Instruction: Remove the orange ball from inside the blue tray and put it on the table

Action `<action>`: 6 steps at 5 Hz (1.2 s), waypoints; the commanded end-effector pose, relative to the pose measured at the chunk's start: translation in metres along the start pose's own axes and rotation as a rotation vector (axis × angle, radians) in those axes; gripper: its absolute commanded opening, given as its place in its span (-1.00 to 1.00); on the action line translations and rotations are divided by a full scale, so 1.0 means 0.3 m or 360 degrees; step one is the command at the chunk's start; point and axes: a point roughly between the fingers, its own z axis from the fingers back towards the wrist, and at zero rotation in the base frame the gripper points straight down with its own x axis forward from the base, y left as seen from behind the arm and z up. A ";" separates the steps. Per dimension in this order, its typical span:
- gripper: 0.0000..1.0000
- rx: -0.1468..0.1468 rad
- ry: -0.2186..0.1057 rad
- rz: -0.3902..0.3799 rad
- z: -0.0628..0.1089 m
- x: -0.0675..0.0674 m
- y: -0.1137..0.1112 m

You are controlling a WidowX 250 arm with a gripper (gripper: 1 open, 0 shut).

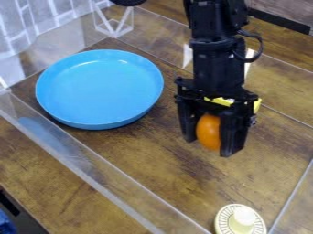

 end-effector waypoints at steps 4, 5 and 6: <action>-1.00 -0.0011 -0.0025 -0.0022 0.026 0.030 -0.026; 1.00 -0.0004 -0.0014 -0.0020 0.026 0.032 -0.023; 1.00 0.0020 -0.0022 -0.0020 0.047 0.032 -0.018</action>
